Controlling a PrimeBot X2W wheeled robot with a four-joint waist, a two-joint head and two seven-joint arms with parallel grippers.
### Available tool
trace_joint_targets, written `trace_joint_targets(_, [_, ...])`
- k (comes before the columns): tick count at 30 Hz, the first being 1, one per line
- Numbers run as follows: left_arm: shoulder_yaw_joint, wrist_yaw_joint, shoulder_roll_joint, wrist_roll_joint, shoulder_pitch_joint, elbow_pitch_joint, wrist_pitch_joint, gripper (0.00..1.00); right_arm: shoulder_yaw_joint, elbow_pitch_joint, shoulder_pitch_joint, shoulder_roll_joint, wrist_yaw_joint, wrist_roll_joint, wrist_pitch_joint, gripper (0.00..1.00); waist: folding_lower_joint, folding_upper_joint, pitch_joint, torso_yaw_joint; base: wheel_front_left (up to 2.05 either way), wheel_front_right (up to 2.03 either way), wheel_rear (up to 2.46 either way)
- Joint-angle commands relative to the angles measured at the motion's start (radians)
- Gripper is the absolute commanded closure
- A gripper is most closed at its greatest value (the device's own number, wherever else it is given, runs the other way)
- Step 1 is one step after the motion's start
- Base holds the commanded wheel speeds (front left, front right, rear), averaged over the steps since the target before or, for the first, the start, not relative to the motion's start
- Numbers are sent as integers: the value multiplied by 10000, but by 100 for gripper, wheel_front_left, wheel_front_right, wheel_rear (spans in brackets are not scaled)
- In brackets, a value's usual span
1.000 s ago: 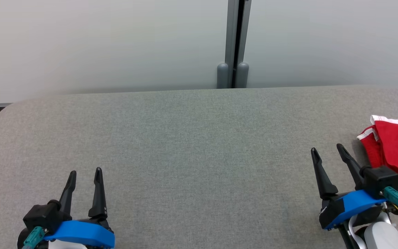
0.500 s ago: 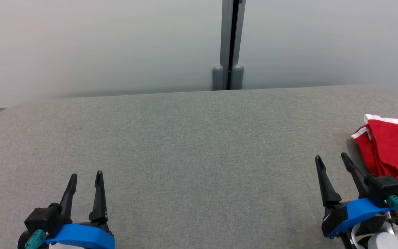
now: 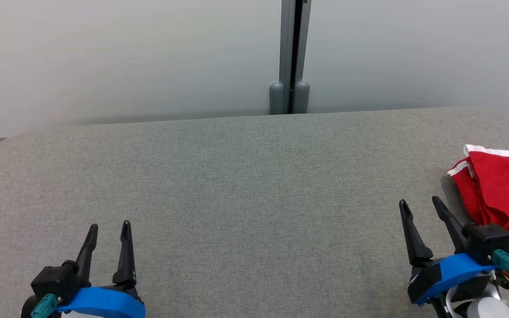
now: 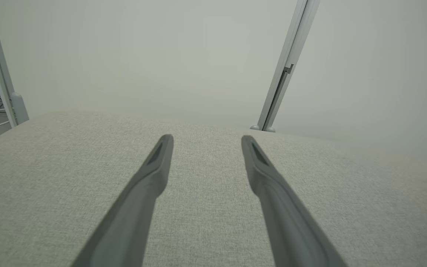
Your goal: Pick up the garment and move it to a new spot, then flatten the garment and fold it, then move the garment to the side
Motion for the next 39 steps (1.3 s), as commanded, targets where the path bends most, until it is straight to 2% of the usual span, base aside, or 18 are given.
trace_joint_targets(1, [-15,-48,37,-50,-26,25,10,0,-15,-32,132,10,6,-1,2,0,0,-1,8,4,0,0,0])
trace_joint_targets(2, [-39,-41,4,-60,0,17,25,100,-3,-3,0,0,0,1,13,100,0,-1,9,2,0,0,0])
trace_joint_targets(7, [-94,-42,-188,-101,266,391,72,100,3,450,117,45,0,37,55,100,1,-1,12,2,0,0,0])
trace_joint_targets(12, [68,-82,-282,-684,229,392,272,100,-110,553,62,63,0,769,210,100,0,-1,10,8,0,0,0])
trace_joint_targets(30, [754,-268,-613,-3414,-26,116,1132,100,-270,486,43,132,1,4289,585,100,0,-1,3,42,0,0,0])
trace_joint_targets(31, [850,-297,-659,-3795,-55,79,1252,100,-298,486,33,142,1,4778,642,100,0,-1,2,47,0,0,0])
trace_joint_targets(39, [1090,-360,-772,-4747,-143,-12,1555,100,-371,486,4,167,1,5998,794,100,0,-1,-2,61,0,0,0])
